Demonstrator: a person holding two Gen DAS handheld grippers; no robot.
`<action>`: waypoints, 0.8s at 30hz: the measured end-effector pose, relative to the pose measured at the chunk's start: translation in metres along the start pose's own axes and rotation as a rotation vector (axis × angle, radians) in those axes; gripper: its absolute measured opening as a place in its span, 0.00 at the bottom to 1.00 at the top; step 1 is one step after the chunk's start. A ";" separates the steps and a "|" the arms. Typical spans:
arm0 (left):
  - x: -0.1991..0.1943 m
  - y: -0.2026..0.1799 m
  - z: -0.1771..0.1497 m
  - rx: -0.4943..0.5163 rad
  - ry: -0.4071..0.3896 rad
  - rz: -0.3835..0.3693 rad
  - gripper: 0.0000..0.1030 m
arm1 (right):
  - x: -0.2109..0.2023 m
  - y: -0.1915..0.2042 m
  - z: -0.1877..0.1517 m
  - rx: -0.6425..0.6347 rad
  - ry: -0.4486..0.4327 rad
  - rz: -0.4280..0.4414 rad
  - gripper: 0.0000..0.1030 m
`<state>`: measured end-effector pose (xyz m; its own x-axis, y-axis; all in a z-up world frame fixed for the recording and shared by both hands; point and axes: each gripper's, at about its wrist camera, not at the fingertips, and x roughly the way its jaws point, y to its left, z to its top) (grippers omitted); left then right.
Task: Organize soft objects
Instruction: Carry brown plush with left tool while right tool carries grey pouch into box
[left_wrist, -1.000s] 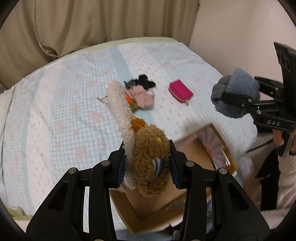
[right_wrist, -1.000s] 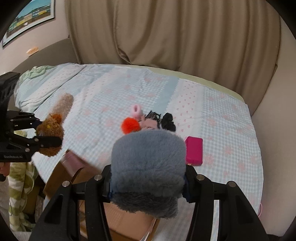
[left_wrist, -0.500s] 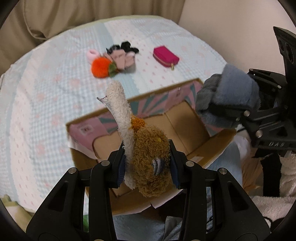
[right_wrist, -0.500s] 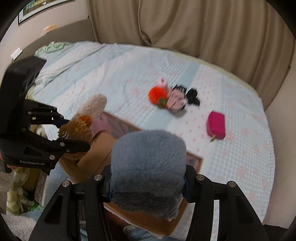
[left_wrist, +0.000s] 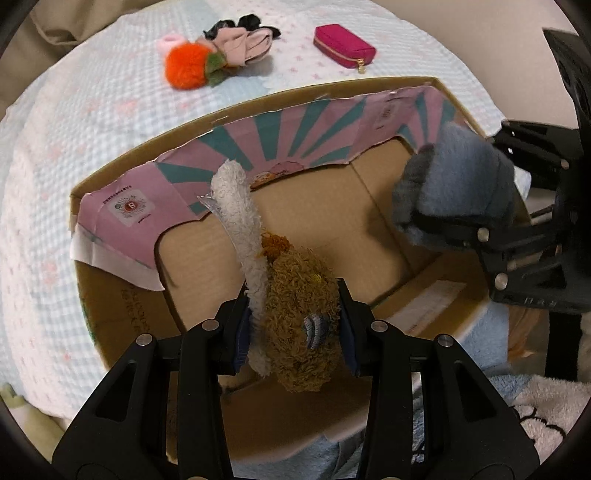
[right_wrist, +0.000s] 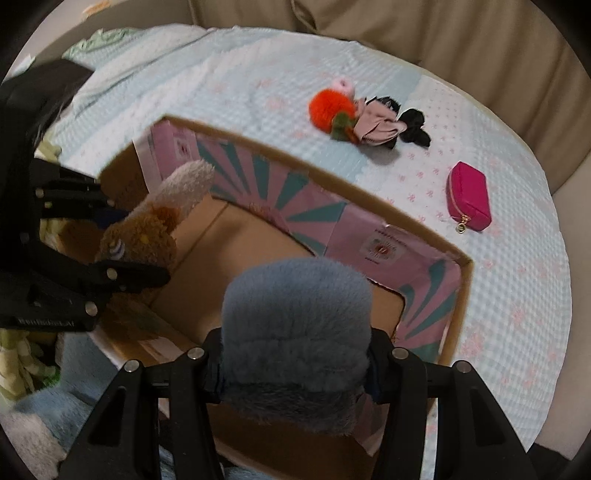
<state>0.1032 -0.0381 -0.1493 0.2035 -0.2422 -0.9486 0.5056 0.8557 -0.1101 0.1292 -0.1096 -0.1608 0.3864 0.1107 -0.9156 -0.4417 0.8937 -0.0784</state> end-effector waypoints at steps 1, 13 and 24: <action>0.003 0.002 0.001 -0.006 0.004 0.001 0.35 | 0.005 0.001 -0.001 -0.015 0.007 -0.003 0.48; 0.016 0.024 0.022 -0.064 0.006 0.014 1.00 | 0.027 0.008 0.001 -0.093 0.054 0.023 0.76; 0.008 0.032 0.022 -0.072 0.003 0.075 1.00 | 0.022 0.000 -0.001 -0.064 0.015 0.072 1.00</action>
<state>0.1398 -0.0226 -0.1534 0.2358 -0.1752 -0.9559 0.4273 0.9021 -0.0599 0.1372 -0.1070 -0.1813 0.3399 0.1663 -0.9256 -0.5191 0.8539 -0.0372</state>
